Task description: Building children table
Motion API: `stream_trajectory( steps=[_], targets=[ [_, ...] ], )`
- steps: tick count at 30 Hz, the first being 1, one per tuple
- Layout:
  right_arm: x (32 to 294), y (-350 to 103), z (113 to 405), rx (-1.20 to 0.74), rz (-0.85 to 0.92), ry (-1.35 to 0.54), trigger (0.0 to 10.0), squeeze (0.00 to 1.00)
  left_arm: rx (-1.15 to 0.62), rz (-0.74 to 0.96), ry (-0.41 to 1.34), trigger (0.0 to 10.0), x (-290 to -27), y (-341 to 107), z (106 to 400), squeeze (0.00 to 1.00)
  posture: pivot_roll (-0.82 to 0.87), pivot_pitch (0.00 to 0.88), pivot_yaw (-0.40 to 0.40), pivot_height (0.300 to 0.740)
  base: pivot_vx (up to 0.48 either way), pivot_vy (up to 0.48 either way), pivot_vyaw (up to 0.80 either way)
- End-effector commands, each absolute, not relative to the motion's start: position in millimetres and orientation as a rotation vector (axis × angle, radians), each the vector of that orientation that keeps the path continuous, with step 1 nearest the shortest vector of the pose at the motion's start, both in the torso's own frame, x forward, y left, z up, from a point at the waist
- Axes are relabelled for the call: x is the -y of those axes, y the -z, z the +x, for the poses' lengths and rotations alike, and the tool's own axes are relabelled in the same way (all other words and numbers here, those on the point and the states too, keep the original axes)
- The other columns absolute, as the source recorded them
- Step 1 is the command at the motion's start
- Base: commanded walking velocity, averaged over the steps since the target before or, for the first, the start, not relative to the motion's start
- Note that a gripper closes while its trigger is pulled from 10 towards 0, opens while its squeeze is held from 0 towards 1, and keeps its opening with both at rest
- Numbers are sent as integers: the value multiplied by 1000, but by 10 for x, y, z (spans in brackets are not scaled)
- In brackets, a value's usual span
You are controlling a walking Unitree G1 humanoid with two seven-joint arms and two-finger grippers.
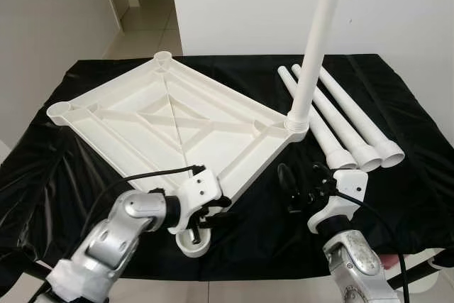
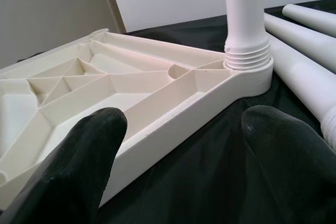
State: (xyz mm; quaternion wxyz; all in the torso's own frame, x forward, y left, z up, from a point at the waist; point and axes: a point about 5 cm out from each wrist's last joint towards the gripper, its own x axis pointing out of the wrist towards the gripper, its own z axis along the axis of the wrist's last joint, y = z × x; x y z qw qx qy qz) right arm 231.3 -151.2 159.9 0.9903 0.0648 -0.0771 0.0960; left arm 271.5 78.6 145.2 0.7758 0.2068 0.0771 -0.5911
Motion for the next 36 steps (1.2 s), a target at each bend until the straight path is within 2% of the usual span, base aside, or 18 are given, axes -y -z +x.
stream_trajectory(
  steps=[1,6,9,13,16,21,28,29,32,36],
  targets=[
    [1487,-1598,2320,158,137,-197,10000,0,-182,455,1094,10000,-836,-1360,2799,0,-61,86,80,740,0,0,0],
    [1453,-1611,2332,166,151,-198,10000,0,-125,386,1007,10000,-698,-1414,2981,0,-67,83,79,740,0,0,0],
    [1422,-1610,2337,169,162,-195,10000,0,-33,265,873,10000,-606,-1598,3189,0,-70,82,79,740,0,0,0],
    [1417,-1609,2335,168,164,-195,10000,0,-17,222,880,10000,-614,-1663,3198,0,-71,81,80,740,0,0,0],
    [1433,-1591,2324,162,161,-194,10000,0,21,215,1009,10000,-722,-1795,3074,0,-62,83,82,740,0,0,0],
    [1443,-1566,2330,151,153,-207,10000,0,13,325,1187,10000,-896,-1816,2870,0,-45,85,79,740,0,0,0],
    [1445,-1549,2325,143,145,-219,10000,0,-31,390,1214,10000,-1060,-1758,2832,0,-39,85,76,740,0,0,0],
    [1447,-1545,2325,141,143,-221,10000,0,-49,396,1213,10000,-1095,-1745,2839,1000,-39,83,73,740,0,0,0],
    [1448,-1542,2327,140,142,-223,10000,0,-63,406,1211,10000,-1126,-1737,2845,1000,-38,83,70,740,0,0,0],
    [1457,-1537,2331,137,136,-231,10000,0,-72,503,1213,10000,-1188,-1709,2871,1000,-39,76,64,740,0,0,0]
  ],
)
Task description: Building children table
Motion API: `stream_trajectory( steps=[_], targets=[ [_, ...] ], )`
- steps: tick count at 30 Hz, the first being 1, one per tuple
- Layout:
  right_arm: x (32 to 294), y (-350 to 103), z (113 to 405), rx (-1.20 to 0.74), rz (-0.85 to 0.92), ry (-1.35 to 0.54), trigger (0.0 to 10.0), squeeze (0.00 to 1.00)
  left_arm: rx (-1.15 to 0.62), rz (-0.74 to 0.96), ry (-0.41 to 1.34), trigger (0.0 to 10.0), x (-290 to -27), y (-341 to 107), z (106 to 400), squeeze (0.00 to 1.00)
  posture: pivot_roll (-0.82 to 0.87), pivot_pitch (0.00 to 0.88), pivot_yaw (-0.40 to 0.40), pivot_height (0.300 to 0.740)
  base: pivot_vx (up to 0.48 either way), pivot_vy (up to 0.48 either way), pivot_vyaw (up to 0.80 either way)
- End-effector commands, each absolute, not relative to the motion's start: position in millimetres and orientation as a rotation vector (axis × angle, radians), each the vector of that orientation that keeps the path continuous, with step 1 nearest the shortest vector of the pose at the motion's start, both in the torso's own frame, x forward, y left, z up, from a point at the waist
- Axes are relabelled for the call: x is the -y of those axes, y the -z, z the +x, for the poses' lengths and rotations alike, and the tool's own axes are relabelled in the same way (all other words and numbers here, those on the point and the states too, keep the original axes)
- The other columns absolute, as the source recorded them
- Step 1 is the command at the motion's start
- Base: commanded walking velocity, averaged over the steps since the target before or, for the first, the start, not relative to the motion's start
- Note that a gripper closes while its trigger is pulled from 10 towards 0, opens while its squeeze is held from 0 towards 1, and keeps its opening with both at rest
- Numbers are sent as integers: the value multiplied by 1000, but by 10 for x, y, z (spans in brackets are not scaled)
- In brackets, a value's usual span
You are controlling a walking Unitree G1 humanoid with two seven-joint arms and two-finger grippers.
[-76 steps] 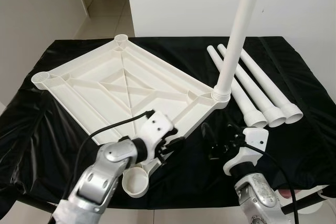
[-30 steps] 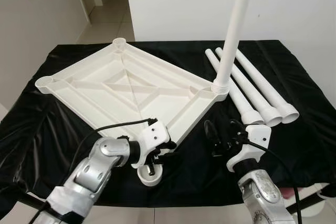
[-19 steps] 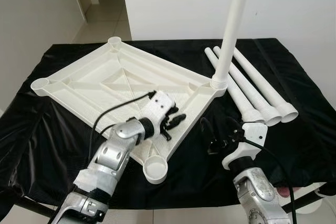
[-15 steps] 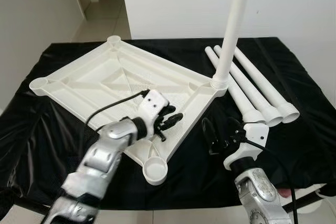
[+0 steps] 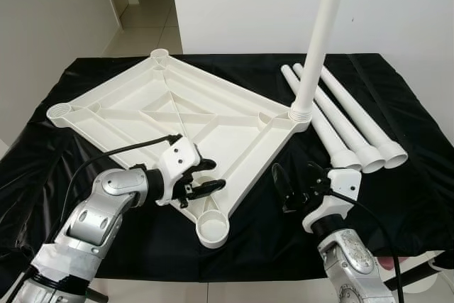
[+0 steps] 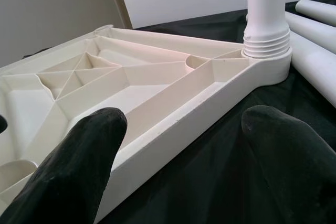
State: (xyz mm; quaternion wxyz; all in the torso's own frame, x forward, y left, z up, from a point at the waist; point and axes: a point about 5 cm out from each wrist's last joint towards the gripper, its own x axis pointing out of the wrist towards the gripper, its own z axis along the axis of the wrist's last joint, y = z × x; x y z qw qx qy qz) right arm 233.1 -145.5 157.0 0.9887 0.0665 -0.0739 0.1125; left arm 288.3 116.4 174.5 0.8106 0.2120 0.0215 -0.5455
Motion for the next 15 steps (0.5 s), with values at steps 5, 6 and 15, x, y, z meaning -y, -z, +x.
stream_trajectory(
  steps=[5,6,15],
  targets=[
    [1458,-1539,2338,138,133,-237,10000,0,-104,612,1202,10000,-1247,-1656,2937,506,-41,71,61,740,0,0,0],
    [1456,-1541,2339,138,131,-240,10000,0,-124,654,1200,10000,-1276,-1626,2967,0,-42,69,61,740,0,0,0],
    [1466,-1534,2325,136,127,-243,10000,0,-250,757,1266,10000,-1470,-1498,2993,0,-50,62,69,740,0,0,0]
  ],
)
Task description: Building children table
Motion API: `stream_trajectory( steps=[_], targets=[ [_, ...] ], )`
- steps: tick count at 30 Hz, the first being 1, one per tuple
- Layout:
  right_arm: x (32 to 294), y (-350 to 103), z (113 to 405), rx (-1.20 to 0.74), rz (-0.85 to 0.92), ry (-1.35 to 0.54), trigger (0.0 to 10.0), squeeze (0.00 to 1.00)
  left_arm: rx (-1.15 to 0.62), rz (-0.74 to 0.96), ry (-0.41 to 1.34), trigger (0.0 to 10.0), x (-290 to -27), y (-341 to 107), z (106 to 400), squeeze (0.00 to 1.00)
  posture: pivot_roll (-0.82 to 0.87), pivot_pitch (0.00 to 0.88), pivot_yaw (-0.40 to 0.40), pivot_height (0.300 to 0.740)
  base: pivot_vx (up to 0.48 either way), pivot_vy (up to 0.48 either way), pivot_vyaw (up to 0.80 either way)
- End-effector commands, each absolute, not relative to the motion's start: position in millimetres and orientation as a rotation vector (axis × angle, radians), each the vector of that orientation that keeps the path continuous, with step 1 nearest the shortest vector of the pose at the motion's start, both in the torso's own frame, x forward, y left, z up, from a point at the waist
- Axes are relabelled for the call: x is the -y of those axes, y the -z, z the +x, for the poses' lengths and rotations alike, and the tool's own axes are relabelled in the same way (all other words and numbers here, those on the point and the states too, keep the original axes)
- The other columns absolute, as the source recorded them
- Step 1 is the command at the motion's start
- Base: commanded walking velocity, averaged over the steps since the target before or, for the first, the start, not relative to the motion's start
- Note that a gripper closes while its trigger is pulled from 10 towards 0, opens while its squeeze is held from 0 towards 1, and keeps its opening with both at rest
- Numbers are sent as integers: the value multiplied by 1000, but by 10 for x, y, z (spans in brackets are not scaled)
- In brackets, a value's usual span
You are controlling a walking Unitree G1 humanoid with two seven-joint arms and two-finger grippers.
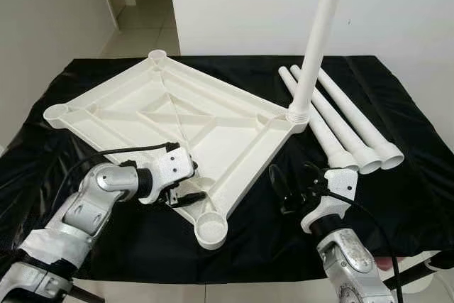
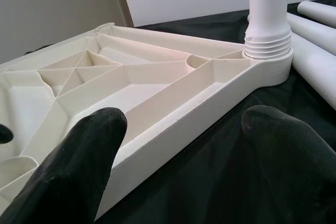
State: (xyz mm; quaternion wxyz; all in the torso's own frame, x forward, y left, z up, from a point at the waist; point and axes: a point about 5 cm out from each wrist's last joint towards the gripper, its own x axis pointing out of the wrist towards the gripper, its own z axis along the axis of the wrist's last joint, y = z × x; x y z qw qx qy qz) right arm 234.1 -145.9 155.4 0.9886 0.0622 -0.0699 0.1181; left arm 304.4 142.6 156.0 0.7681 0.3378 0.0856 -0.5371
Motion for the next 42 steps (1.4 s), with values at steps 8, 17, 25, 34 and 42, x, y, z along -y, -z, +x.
stream_trajectory(
  steps=[8,17,25,34,42],
  targets=[
    [1455,-1526,2322,136,130,-243,10000,0,-283,806,1276,10000,-1506,-1447,3075,0,-55,55,78,740,0,0,0],
    [1444,-1523,2309,136,132,-238,10000,0,-313,793,1289,10000,-1409,-1402,3174,0,-68,57,93,740,0,0,0],
    [1446,-1513,2285,135,135,-225,10000,0,-338,842,1321,10000,-1394,-1369,3219,0,-73,56,106,740,0,0,0],
    [1439,-1504,2275,134,137,-219,10000,0,-350,848,1365,0,-1411,-1383,3231,0,-71,60,111,740,0,0,0],
    [1433,-1499,2279,133,141,-222,10000,0,-372,853,1393,0,-1450,-1365,3210,0,-65,62,111,740,0,0,0]
  ],
)
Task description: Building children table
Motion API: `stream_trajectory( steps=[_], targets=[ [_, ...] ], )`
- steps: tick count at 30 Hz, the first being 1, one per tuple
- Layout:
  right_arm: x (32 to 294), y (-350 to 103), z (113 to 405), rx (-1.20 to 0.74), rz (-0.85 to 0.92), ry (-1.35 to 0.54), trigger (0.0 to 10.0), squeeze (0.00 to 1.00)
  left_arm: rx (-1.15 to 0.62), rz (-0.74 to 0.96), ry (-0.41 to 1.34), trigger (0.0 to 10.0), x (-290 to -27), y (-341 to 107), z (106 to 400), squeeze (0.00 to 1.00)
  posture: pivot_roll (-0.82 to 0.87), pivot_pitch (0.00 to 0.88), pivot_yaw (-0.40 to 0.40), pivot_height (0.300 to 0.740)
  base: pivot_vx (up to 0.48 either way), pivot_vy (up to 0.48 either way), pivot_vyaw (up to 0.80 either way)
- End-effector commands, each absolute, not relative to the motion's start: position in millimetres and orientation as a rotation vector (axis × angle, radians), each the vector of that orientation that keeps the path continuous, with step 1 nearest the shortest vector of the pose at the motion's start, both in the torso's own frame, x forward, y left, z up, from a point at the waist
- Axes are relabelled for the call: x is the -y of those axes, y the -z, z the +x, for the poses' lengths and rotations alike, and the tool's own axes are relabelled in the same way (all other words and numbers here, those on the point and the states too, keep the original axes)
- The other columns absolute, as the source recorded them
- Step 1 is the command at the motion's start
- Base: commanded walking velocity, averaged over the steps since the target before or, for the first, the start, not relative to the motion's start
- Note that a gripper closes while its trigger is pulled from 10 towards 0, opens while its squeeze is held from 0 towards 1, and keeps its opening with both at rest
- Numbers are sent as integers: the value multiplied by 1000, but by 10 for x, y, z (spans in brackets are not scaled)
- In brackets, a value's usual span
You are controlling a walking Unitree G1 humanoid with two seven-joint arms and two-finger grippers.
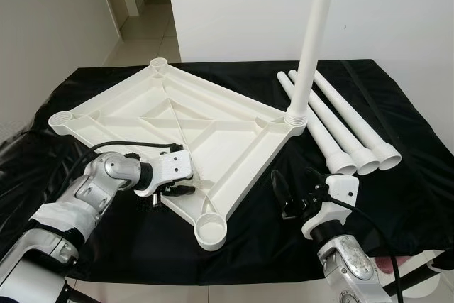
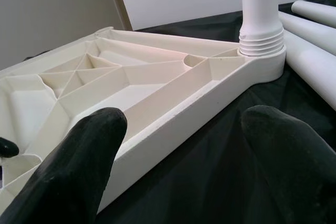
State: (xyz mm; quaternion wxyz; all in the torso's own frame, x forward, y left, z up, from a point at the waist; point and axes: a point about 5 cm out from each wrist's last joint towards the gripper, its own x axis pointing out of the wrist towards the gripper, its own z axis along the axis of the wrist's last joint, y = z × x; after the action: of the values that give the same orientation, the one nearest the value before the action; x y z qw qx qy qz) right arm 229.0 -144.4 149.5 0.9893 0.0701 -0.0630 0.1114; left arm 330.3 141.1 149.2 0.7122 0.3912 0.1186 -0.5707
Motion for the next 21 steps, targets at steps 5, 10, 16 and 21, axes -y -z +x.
stream_trajectory(
  steps=[5,10,16,21],
  targets=[
    [1429,-1494,2277,131,141,-224,10000,0,-386,847,1420,0,-1461,-1337,3178,0,-63,67,111,740,0,0,0],
    [1431,-1490,2271,129,142,-223,10000,0,-391,844,1439,0,-1447,-1313,3152,0,-64,68,113,740,0,0,0],
    [1433,-1495,2266,129,141,-219,10000,0,-379,812,1445,10000,-1380,-1327,3172,1000,-70,76,116,740,0,0,0],
    [1444,-1491,2259,127,140,-214,10000,0,-360,828,1458,10000,-1360,-1382,3199,1000,-70,79,116,740,0,0,0]
  ],
)
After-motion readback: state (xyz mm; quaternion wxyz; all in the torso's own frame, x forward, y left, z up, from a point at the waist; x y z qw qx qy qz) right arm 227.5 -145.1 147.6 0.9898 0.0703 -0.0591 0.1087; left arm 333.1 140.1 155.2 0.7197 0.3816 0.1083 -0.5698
